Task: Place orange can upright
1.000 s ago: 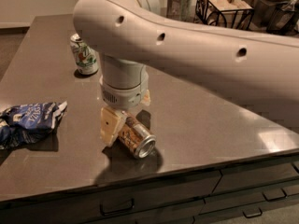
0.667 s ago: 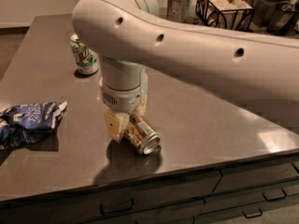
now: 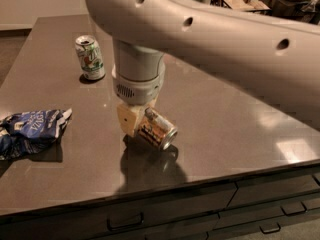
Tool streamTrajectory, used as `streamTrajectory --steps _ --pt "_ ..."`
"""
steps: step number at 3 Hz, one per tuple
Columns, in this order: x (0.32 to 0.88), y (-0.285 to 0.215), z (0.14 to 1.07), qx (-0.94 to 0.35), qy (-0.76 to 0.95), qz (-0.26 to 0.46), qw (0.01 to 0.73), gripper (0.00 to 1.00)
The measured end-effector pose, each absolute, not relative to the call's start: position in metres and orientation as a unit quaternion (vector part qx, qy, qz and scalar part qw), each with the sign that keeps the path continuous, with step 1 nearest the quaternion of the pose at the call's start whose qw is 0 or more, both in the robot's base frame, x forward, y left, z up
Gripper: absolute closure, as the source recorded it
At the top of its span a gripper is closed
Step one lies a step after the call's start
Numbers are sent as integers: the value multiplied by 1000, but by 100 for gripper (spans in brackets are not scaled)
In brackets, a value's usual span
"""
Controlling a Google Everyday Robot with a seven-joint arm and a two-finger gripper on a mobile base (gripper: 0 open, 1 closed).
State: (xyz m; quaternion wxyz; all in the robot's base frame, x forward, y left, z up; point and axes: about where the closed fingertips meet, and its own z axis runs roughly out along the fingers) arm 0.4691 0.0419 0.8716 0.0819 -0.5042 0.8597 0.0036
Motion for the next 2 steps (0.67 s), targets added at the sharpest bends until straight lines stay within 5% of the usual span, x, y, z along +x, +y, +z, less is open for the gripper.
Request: streamTrajectory --steps 1,2 --pt "500 35 907 -517 846 3 131 100" --pt "509 25 929 -537 823 18 183 100"
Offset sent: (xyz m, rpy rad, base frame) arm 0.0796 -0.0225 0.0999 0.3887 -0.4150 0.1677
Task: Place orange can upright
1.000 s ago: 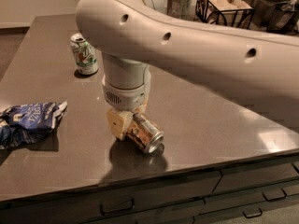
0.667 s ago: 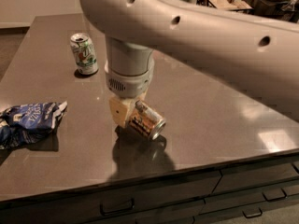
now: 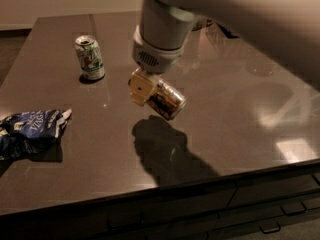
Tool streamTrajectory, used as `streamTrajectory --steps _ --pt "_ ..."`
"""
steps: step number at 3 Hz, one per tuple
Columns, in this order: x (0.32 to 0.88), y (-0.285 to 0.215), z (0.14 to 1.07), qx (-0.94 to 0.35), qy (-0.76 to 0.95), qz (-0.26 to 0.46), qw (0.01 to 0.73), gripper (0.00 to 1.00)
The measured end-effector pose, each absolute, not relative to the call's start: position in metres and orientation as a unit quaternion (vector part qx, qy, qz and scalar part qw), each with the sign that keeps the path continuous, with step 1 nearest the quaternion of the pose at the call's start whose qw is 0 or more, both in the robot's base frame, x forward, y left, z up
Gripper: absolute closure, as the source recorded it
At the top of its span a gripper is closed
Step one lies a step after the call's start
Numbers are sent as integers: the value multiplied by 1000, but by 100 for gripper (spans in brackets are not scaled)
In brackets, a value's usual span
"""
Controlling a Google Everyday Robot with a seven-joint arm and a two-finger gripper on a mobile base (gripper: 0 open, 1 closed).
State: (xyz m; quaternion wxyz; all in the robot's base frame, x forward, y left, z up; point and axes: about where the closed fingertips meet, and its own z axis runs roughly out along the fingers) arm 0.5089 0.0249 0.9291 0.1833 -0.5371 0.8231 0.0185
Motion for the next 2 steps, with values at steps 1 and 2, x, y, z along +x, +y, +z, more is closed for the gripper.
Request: streamTrajectory --steps 1,2 --pt "509 6 929 -545 799 59 248 100" --pt "512 0 921 -539 774 114 313 100"
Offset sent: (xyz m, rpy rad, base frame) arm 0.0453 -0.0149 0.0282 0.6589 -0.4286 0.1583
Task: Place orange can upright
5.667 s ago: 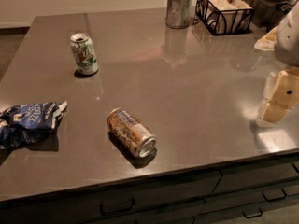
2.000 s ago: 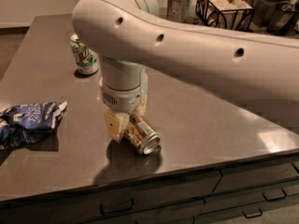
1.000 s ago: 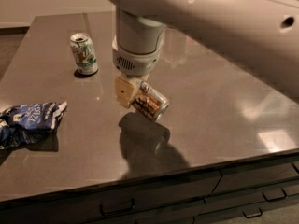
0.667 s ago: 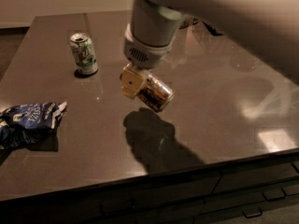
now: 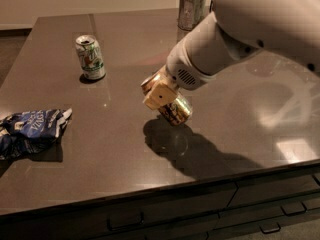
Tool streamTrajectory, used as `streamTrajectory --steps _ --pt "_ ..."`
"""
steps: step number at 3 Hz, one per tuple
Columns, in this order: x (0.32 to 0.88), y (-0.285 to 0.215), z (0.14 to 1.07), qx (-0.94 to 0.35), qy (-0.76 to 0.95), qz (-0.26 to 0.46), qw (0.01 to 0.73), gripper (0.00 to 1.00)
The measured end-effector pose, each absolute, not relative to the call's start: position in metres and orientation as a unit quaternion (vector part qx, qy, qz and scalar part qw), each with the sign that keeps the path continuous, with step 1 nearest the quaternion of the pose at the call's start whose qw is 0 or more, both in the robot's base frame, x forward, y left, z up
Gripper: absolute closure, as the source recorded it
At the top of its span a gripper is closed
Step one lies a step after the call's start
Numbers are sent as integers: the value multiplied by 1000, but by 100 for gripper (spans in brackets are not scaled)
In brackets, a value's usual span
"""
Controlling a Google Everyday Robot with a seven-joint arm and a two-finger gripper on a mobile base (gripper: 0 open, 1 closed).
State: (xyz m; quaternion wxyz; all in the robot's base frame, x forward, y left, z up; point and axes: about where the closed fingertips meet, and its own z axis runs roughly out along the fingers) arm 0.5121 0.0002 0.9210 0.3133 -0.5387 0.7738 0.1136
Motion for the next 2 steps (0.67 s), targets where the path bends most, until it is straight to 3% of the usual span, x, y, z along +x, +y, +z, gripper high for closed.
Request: streamTrajectory --steps 2 --pt "548 18 941 -506 695 203 468 100"
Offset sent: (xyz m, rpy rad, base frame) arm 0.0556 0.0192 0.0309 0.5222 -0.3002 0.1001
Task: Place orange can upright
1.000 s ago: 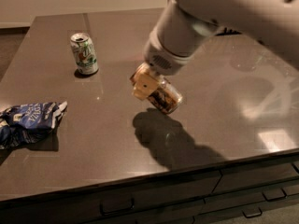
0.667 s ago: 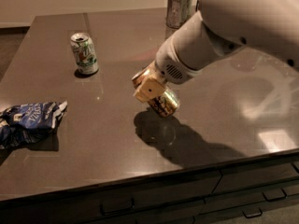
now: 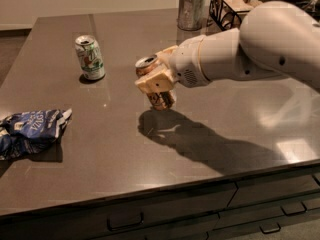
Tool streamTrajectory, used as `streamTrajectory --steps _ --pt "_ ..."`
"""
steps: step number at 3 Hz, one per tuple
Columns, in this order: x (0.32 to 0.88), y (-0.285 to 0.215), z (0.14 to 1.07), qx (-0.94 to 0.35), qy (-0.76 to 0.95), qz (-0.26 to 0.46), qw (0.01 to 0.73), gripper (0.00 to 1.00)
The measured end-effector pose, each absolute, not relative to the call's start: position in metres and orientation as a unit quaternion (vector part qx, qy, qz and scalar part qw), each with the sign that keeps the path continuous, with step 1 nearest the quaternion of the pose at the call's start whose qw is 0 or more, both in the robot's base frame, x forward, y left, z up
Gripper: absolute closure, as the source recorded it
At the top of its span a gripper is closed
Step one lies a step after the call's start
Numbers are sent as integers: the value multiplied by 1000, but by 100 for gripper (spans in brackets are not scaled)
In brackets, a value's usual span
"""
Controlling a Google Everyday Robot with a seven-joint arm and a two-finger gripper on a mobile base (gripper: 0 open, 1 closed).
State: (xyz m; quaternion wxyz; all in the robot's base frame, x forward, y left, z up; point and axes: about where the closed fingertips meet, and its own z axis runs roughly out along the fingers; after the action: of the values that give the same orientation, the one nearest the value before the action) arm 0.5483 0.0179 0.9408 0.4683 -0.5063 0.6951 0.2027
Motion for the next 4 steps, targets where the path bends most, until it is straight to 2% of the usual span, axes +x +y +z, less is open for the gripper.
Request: streamTrajectory --steps 3,4 --pt "567 10 925 -475 618 267 566 100" --pt "572 6 918 -458 609 277 585 84"
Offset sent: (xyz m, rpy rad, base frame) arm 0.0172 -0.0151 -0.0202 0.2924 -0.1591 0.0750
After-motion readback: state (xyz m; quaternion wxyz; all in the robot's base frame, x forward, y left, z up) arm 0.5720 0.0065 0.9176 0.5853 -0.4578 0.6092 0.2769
